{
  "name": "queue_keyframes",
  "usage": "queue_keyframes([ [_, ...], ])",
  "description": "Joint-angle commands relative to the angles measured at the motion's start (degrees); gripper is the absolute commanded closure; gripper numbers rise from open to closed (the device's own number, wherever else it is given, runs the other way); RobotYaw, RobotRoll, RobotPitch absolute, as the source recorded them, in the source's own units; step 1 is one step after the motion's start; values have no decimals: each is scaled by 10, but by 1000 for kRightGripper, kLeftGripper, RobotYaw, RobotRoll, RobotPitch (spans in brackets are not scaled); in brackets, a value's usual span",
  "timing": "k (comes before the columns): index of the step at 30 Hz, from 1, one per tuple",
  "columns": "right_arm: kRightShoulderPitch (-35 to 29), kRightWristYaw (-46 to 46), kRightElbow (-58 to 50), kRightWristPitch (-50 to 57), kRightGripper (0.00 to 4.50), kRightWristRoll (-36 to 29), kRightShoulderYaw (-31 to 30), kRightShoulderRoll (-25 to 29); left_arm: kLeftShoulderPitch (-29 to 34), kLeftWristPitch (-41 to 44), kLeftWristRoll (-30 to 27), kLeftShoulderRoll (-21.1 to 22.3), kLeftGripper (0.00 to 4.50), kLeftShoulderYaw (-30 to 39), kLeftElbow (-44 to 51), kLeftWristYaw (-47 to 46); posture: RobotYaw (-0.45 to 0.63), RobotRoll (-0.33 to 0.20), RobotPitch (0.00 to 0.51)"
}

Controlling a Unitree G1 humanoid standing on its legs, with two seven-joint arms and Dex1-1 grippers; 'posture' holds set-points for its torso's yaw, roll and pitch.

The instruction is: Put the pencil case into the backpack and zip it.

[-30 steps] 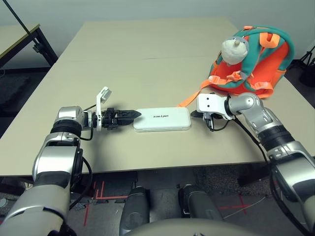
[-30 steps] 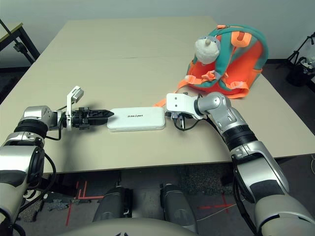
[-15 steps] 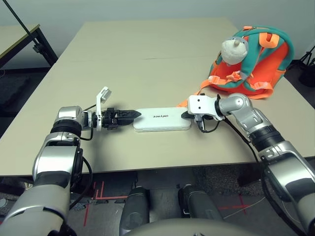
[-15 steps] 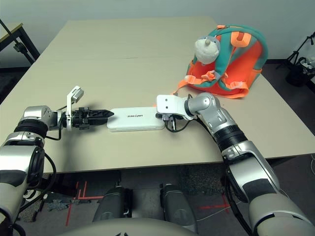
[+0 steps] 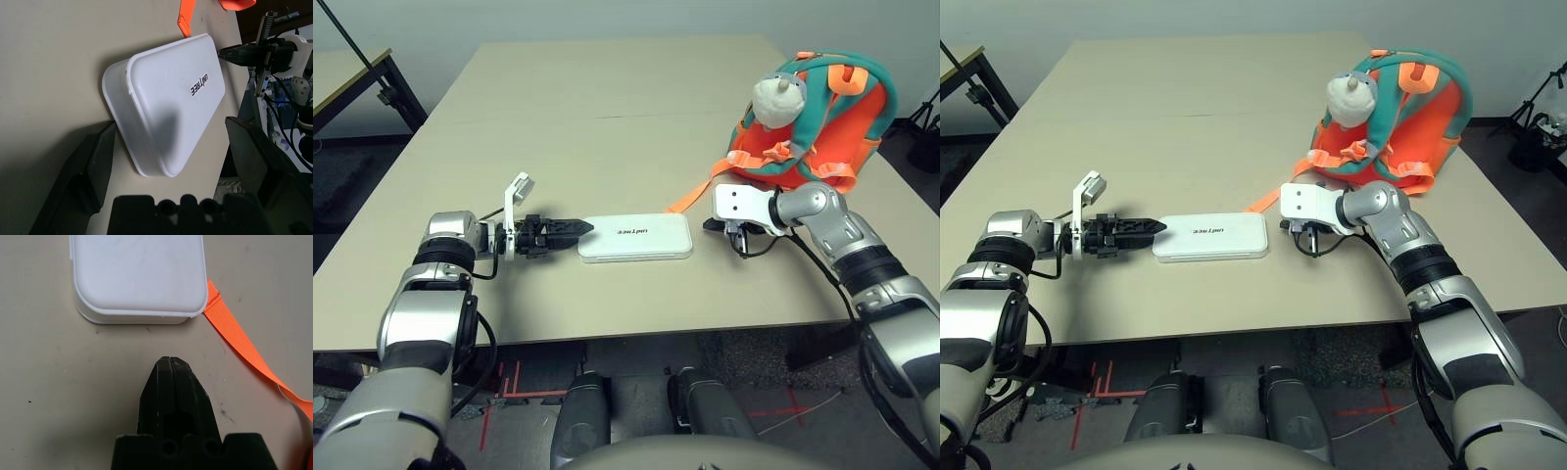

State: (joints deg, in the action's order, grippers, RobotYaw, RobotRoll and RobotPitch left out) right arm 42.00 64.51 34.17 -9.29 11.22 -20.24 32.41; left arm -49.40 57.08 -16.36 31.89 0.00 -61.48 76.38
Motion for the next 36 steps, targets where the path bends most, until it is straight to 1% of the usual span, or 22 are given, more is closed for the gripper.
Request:
queue_keyframes([
  [1,-6,0,6,-4,4471,6,-8,-7,-4,1,12,-4,0,-6,-11,-5,-128,0,38],
  [8,-11,-2,14,-9,4471,12,-20,-28,-1,4,11,-5,0,-7,-7,-4,-123,0,40],
  [17,13,-2,13,-8,4471,18,-26,-70,-1,5,12,-2,0,-8,-6,-2,-120,0,39],
  [27,34,4,20,-14,4471,33,-33,-91,0,5,13,-4,0,-6,-7,-1,-121,0,39],
  [36,33,8,24,-20,4471,42,-37,-98,0,5,13,-4,0,-5,-6,-1,-122,0,40],
])
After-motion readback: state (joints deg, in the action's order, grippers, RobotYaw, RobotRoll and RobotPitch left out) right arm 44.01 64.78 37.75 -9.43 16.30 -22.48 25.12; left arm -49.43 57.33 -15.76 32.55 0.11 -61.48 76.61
